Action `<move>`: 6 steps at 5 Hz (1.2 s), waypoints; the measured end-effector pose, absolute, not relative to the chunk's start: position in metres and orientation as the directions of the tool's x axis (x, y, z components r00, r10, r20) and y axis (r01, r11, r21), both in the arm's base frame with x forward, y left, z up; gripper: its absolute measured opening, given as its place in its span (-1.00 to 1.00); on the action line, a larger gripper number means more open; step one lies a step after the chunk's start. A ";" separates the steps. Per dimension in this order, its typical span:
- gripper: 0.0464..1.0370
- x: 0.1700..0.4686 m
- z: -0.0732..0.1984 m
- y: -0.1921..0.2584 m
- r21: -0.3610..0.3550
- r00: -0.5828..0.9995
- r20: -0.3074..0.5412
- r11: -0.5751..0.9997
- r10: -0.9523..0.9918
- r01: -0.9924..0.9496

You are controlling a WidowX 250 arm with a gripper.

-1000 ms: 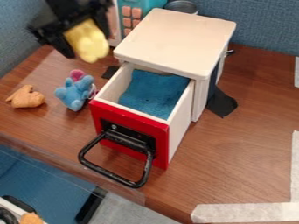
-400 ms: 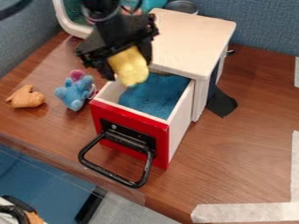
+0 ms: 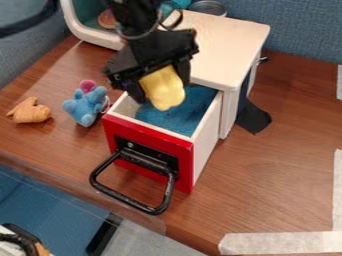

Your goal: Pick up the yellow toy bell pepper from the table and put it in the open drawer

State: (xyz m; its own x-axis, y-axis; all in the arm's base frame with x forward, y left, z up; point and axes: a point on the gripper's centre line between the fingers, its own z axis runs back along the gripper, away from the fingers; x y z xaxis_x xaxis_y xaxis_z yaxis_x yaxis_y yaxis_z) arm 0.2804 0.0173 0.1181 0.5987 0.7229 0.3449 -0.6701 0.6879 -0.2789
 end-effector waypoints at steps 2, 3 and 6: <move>0.65 0.279 0.103 0.008 -0.262 0.601 0.362 0.696 0.713 -0.668; 0.65 0.282 0.096 0.007 -0.251 0.600 0.377 0.702 0.705 -0.667; 0.94 0.287 0.090 0.015 -0.249 0.585 0.385 0.690 0.714 -0.679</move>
State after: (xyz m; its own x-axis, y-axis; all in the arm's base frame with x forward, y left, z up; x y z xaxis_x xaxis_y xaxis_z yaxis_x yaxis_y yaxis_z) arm 0.2868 0.0154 0.0899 0.5846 0.7141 0.3852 -0.6791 0.6904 -0.2492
